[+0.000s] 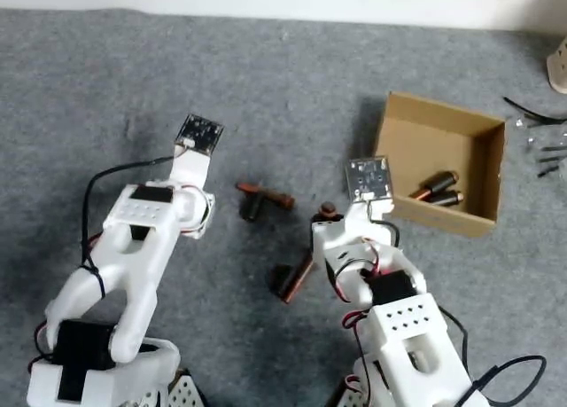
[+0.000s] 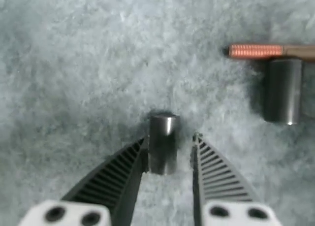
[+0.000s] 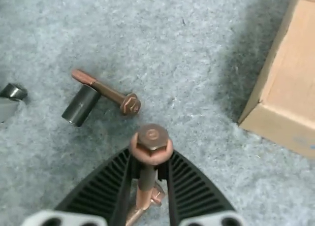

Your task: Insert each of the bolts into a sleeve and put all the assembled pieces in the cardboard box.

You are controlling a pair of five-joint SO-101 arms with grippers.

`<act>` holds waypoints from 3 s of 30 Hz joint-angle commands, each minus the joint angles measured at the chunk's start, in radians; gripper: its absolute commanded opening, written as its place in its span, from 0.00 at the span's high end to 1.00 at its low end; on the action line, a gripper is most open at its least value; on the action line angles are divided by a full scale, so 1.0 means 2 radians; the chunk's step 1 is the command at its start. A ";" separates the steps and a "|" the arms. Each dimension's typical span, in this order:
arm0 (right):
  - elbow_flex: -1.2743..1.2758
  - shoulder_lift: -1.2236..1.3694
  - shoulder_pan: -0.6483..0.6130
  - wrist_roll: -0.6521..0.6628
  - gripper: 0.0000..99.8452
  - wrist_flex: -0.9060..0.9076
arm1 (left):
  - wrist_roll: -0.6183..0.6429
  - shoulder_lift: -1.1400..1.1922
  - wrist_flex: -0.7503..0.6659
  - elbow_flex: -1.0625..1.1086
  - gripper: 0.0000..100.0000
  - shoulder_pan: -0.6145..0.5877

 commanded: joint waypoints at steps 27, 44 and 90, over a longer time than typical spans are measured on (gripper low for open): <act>0.023 -0.011 -0.024 0.008 1.00 -0.018 | 0.010 0.127 0.053 -0.114 1.00 -0.017; 0.020 -0.015 0.011 0.008 1.00 -0.019 | -0.170 -0.161 -0.025 0.155 0.99 0.217; 0.020 -0.011 0.009 0.008 1.00 -0.018 | 0.075 -0.337 -0.107 0.221 0.83 -0.060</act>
